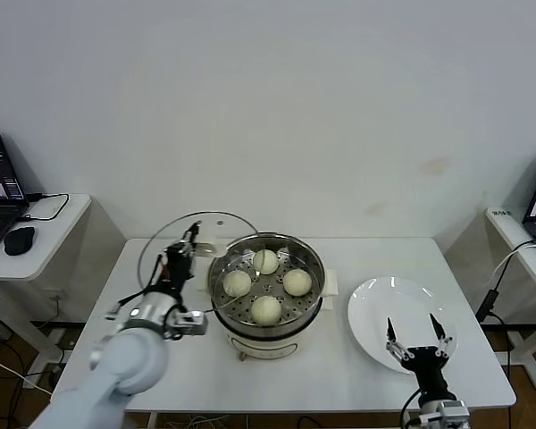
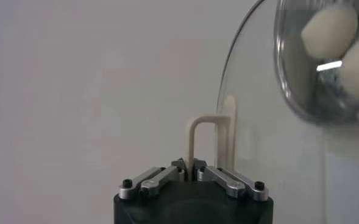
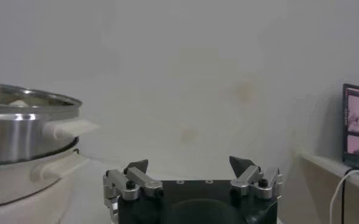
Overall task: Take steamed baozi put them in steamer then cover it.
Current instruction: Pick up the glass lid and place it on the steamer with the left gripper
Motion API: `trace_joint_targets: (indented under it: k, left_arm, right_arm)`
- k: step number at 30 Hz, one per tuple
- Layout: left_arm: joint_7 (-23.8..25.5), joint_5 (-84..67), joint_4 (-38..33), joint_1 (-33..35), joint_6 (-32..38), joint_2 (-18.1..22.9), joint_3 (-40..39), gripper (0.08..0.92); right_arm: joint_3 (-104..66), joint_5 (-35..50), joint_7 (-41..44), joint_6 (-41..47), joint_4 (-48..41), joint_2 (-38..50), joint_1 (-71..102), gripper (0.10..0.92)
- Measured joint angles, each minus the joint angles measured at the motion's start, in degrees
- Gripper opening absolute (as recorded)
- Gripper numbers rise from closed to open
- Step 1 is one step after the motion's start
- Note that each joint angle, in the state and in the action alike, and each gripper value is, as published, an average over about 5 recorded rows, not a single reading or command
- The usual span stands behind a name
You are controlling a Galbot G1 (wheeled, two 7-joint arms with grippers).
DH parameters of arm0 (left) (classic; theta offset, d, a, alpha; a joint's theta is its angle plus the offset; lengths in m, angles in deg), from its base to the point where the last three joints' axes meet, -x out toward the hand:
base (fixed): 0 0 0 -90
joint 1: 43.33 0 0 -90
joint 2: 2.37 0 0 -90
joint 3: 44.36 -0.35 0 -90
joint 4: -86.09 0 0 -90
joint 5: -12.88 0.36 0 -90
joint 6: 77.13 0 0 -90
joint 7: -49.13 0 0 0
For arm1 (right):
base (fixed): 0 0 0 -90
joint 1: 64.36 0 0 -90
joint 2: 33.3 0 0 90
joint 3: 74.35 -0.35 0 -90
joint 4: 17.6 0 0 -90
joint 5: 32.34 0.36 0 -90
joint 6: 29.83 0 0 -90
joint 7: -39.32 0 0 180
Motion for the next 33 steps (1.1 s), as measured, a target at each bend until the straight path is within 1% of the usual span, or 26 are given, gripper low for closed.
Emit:
trace_joint_targets:
  k: [5,9,15,21,25,33]
  left_arm:
    - [2.9,4.1,2.1,-3.7,-2.0,4.7,-5.0,0.140]
    - [4.8,7.6,4.0,-5.7,-3.3,8.6,-7.5,0.140]
    - [6.4,11.8,6.8,-6.9,-4.5,14.2,-9.1,0.140]
    - [7.3,15.2,8.9,-6.9,-5.0,19.1,-9.5,0.140]
    - [8.0,17.5,9.4,-6.4,-4.9,21.5,-9.5,0.140]
    - [9.3,22.5,9.8,-4.2,-3.7,24.1,-9.7,0.140]
  right_arm:
    - [0.2,-1.6,-0.3,0.0,0.0,-0.6,-0.1,0.822]
    - [0.3,-2.4,-0.4,0.0,-0.1,-0.8,-0.1,0.823]
    - [0.5,-3.0,-0.5,-0.1,-0.5,-0.8,-0.2,0.822]
    - [0.7,-3.5,-0.5,-0.1,-0.8,-0.9,-0.4,0.823]
    - [0.9,-3.7,-0.5,-0.1,-0.9,-0.9,-0.5,0.822]
    - [1.2,-4.0,-0.4,-0.2,-1.2,-1.0,-0.5,0.823]
